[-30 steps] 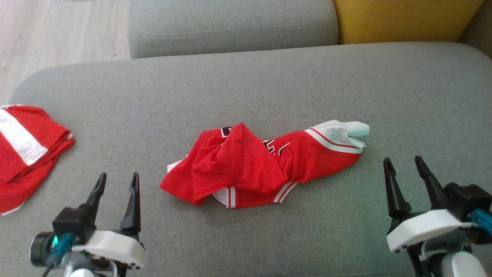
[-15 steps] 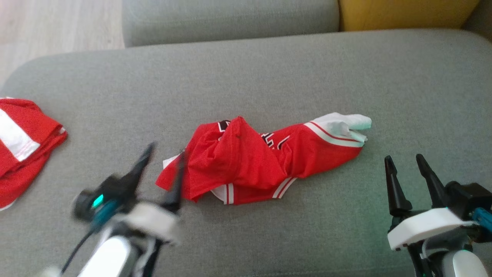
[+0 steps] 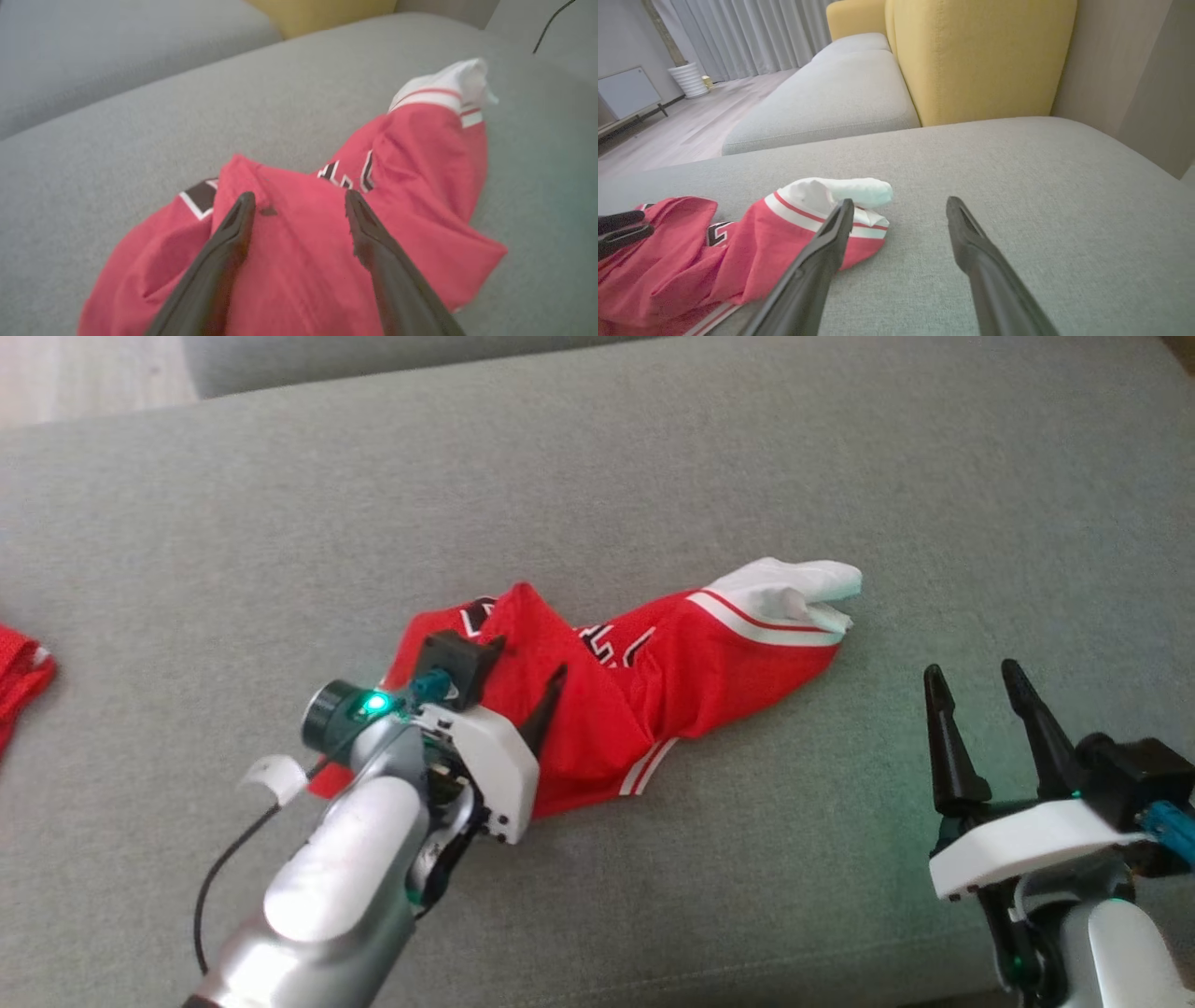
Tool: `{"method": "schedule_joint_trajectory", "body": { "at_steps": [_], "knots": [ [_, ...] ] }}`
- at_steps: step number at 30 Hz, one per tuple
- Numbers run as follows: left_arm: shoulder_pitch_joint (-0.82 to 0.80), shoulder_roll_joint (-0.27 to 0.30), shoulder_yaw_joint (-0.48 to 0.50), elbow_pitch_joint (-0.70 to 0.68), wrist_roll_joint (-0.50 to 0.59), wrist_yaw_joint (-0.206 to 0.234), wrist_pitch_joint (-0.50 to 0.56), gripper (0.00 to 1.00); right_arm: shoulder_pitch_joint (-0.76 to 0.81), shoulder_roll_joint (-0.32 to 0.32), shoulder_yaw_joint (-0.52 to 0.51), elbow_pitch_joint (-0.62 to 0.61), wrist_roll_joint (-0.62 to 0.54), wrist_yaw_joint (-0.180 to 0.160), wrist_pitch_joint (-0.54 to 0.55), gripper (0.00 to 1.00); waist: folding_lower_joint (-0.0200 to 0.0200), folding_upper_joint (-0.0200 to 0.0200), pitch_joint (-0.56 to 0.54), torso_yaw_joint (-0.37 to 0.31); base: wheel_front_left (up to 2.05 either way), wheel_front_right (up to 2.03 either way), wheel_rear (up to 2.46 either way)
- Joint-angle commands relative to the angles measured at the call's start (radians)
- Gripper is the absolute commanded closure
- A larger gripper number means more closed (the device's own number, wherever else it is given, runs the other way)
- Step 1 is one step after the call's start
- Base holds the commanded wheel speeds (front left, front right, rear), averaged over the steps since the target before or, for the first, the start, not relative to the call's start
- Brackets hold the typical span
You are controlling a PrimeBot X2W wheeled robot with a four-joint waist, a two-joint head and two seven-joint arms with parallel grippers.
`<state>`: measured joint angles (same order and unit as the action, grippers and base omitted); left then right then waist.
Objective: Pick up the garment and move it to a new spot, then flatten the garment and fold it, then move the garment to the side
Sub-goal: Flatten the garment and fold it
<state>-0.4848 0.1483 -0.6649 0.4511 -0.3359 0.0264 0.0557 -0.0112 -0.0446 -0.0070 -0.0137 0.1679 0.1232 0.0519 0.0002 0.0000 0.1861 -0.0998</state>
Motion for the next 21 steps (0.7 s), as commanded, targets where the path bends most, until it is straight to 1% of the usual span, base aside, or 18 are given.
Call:
{"method": "schedule_joint_trajectory", "body": {
  "at_steps": [1, 2, 3, 4, 9, 13, 17, 21],
  "knots": [
    [-0.065, 0.011, 0.038, 0.0, 0.001, 0.006, 0.002, 0.0, -0.032, -0.006, 0.019, -0.026, 0.005, 0.008, -0.012, 0.0, -0.0002, 0.0, 0.013, -0.012, 0.0, 0.0, 0.0],
    [-0.074, 0.013, 0.041, 0.019, 0.003, 0.009, -0.003, 0.13, -0.031, -0.006, 0.017, -0.023, 0.007, 0.008, -0.015, 0.0, -0.0002, 0.0, 0.016, -0.014, 0.0, 0.0, 0.0],
    [-0.082, 0.015, 0.041, 0.039, 0.005, 0.009, -0.003, 0.81, -0.032, -0.006, 0.015, -0.02, 0.008, 0.008, -0.017, 0.0, -0.0002, 0.0, 0.019, -0.014, 0.0, 0.0, 0.0],
    [-0.088, 0.017, 0.041, 0.056, 0.006, 0.008, -0.003, 1.0, -0.033, -0.006, 0.014, -0.018, 0.011, 0.008, -0.02, 0.0, -0.0002, 0.0, 0.021, -0.014, 0.0, 0.0, 0.0],
    [-0.114, 0.03, 0.035, 0.115, 0.024, 0.02, -0.014, 1.0, -0.041, -0.006, 0.014, -0.007, 0.019, 0.008, -0.03, 0.0, -0.0002, 0.0, 0.025, -0.005, 0.0, 0.0, 0.0],
    [-0.125, 0.036, 0.031, 0.126, 0.028, 0.018, -0.029, 1.0, -0.048, -0.006, 0.015, 0.0, 0.022, 0.008, -0.033, 0.0, -0.0002, 0.0, 0.022, 0.008, 0.0, 0.0, 0.0],
    [-0.121, 0.037, 0.046, 0.084, 0.014, 0.022, -0.084, 1.0, -0.051, -0.006, 0.015, 0.004, 0.026, 0.008, -0.036, 0.0, -0.0002, 0.0, 0.014, 0.021, 0.0, 0.0, 0.0],
    [-0.102, 0.046, 0.069, -0.003, -0.005, 0.032, -0.128, 1.0, -0.046, -0.006, 0.011, 0.005, 0.027, 0.008, -0.035, 0.0, -0.0002, 0.0, 0.003, 0.036, 0.0, 0.0, 0.0]
  ]
}}
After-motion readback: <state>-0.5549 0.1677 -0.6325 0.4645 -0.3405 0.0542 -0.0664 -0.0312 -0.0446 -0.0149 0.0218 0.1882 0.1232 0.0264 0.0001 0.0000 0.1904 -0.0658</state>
